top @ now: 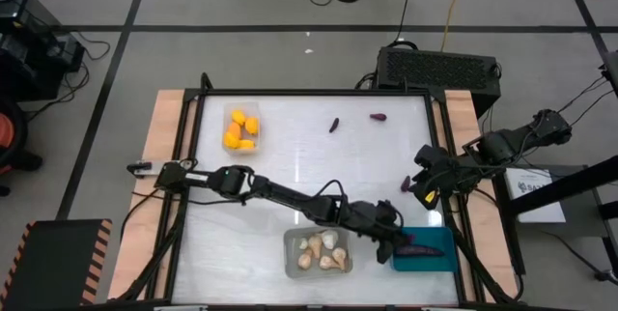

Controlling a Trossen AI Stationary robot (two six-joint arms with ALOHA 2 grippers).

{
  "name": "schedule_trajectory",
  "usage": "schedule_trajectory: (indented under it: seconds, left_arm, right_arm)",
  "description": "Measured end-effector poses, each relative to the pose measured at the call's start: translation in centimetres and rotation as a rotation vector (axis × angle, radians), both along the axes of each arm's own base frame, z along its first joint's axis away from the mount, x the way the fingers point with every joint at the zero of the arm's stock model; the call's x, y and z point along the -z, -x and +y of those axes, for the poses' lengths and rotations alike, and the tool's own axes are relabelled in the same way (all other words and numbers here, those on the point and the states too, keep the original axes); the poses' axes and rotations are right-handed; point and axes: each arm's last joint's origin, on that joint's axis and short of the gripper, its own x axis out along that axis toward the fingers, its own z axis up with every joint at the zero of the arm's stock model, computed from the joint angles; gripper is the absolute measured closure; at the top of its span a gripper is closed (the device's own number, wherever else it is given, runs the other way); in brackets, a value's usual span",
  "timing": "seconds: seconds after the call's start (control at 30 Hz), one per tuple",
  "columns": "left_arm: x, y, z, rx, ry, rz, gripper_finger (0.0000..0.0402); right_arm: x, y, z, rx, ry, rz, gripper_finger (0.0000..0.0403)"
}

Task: Sort produce into baskets
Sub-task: Put the eggplant into the blue bin

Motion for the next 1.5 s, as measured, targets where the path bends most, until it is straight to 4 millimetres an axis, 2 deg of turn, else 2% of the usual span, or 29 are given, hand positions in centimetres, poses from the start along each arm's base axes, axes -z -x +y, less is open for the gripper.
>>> schedule_trajectory:
  seconds: [0.27,0.47,0.57,0.73,0.87,1.03,1.23,1.3,1.5]
  left_arm:
    - [0.0,0.0,0.1,-0.002,0.000,0.000,0.0258]
    - [0.0,-0.2,0.7,0.022,0.007,0.002,0.0243]
    - [-0.2,-0.3,1.9,0.103,0.050,0.028,0.0242]
    - [-1.1,-0.1,4.7,0.250,0.242,0.203,0.0242]
    - [-1.9,1.1,6.5,0.287,0.235,0.394,0.0242]
    - [-6.3,4.2,8.0,0.196,0.064,0.538,0.0242]
    - [-11.2,9.1,9.8,-0.061,-0.235,0.720,0.0242]
    - [-13.6,10.9,9.8,-0.132,-0.294,0.722,0.0242]
    - [-18.0,15.3,8.4,-0.318,-0.440,0.733,0.0242]
  right_arm:
    - [0.0,0.0,0.0,0.002,-0.001,0.000,0.0220]
    - [0.0,0.0,0.0,0.004,-0.004,-0.001,0.0220]
    - [0.0,0.0,0.0,0.017,-0.011,0.000,0.0220]
    - [-0.1,-0.2,0.0,0.043,0.004,-0.025,0.0220]
    - [-0.2,-0.6,-0.4,0.037,0.045,-0.056,0.0220]
    - [-0.3,-1.0,-1.7,0.036,0.117,-0.061,0.0220]
    - [0.0,-2.2,-4.1,0.121,0.232,-0.030,0.0220]
    - [0.1,-3.0,-5.1,0.116,0.261,-0.017,0.0220]
    - [1.7,-5.8,-9.3,0.051,0.268,0.067,0.0220]
